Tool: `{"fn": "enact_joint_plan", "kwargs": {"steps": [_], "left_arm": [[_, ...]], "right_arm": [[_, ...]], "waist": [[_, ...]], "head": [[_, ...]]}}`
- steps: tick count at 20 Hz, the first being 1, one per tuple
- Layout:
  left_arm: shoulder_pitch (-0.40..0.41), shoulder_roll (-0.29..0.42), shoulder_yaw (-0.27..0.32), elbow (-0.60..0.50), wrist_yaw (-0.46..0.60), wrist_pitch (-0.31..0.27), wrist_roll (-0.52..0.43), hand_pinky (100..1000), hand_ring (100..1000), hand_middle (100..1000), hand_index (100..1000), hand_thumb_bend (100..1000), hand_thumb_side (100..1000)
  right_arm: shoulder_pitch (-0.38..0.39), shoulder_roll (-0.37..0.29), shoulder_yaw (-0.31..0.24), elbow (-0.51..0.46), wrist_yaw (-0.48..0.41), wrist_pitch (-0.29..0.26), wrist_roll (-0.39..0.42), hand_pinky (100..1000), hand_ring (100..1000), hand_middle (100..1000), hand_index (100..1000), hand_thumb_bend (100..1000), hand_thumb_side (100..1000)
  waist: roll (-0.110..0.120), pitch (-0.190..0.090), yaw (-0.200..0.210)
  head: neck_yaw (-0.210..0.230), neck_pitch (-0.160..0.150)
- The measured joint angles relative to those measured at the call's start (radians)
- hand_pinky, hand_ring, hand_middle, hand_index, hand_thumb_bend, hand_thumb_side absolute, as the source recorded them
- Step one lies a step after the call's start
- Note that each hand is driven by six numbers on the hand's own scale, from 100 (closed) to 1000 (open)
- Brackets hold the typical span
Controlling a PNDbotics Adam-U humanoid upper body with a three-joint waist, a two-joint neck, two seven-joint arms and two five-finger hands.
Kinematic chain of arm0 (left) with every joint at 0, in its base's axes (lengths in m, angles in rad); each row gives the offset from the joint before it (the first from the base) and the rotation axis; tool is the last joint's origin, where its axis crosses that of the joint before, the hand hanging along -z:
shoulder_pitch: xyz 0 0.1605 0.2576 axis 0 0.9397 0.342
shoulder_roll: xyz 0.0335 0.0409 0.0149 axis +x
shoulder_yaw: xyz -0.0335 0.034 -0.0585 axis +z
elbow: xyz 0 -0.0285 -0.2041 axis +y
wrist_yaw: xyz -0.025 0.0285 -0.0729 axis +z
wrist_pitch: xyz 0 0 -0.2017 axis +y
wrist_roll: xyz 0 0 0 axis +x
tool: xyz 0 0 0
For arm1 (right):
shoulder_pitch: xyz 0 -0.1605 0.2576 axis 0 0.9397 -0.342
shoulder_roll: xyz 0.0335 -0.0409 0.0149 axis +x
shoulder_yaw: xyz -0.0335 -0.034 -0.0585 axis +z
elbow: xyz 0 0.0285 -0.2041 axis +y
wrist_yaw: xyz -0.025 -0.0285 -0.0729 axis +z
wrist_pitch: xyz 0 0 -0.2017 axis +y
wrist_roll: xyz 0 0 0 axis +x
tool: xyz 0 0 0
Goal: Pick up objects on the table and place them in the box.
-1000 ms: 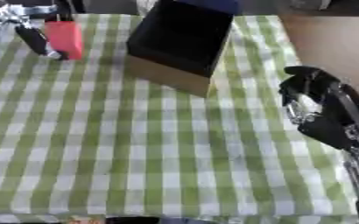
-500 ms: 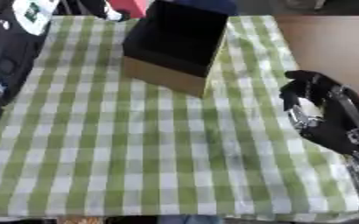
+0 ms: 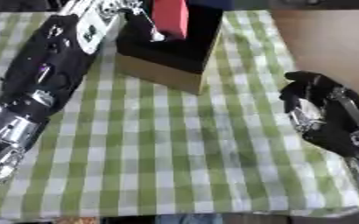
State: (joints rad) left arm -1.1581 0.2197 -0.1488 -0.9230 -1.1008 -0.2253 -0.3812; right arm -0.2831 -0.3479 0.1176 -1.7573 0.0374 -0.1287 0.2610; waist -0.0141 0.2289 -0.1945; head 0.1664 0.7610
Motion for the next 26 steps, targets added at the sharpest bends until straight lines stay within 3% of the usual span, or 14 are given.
{"fn": "enact_joint_plan", "kwargs": {"steps": [4,5,6,7,12,13,16,21,26], "left_arm": [[0.023,-0.028,0.012,0.028,-0.062,0.038,0.053,757,627,611,788,517,186],[0.023,-0.031,0.015,0.034,-0.075,0.047,0.07,794,715,712,833,616,254],[0.027,-0.034,0.018,0.041,-0.087,0.056,0.085,794,715,712,833,616,254],[0.032,-0.037,0.018,0.049,-0.097,0.063,0.1,822,761,766,867,699,310],[0.043,-0.044,0.018,0.076,-0.118,0.081,0.143,822,761,766,867,699,310],[0.043,-0.044,0.018,0.077,-0.118,0.083,0.146,864,840,867,940,803,403],[0.042,-0.042,0.037,0.066,-0.117,0.098,0.165,863,842,869,940,811,417],[0.042,-0.037,0.06,-0.002,-0.082,0.153,0.236,792,759,765,872,804,394],[0.046,-0.034,0.098,-0.122,-0.005,0.152,0.319,740,709,715,829,772,389]], "right_arm": [[-0.003,0.004,0.0,0.0,-0.002,-0.001,0.002,794,672,621,828,100,373],[-0.004,0.006,0.0,0.0,-0.002,-0.001,0.003,794,672,621,829,100,374],[-0.004,0.008,0.0,0.0,-0.003,-0.001,0.003,794,672,621,829,100,374],[-0.004,0.009,0.0,0.0,-0.003,-0.001,0.004,794,672,621,829,100,374],[-0.004,0.009,0.0,0.0,-0.004,-0.001,0.004,794,672,621,829,100,374],[-0.004,0.009,0.0,0.0,-0.004,-0.001,0.004,794,672,621,829,100,374],[-0.004,0.009,0.0,0.0,-0.004,-0.001,0.004,794,672,621,829,100,374],[-0.004,0.009,0.0,0.0,-0.004,-0.001,0.004,794,672,621,829,100,378],[-0.003,0.009,-0.001,0.0,-0.004,-0.002,0.002,795,672,621,829,100,379]], "waist": [[0.0,0.002,-0.003],[0.0,0.001,-0.003],[0.0,0.0,-0.003],[0.0,0.0,-0.004],[0.0,0.001,-0.004],[0.0,0.001,-0.004],[0.0,0.001,0.0],[0.0,0.001,0.005],[-0.004,0.001,0.02]], "head": [[-0.001,-0.005],[-0.001,-0.005],[-0.001,-0.006],[-0.001,-0.006],[-0.001,-0.006],[-0.001,-0.006],[-0.002,-0.006],[-0.002,-0.007],[-0.009,-0.014]]}}
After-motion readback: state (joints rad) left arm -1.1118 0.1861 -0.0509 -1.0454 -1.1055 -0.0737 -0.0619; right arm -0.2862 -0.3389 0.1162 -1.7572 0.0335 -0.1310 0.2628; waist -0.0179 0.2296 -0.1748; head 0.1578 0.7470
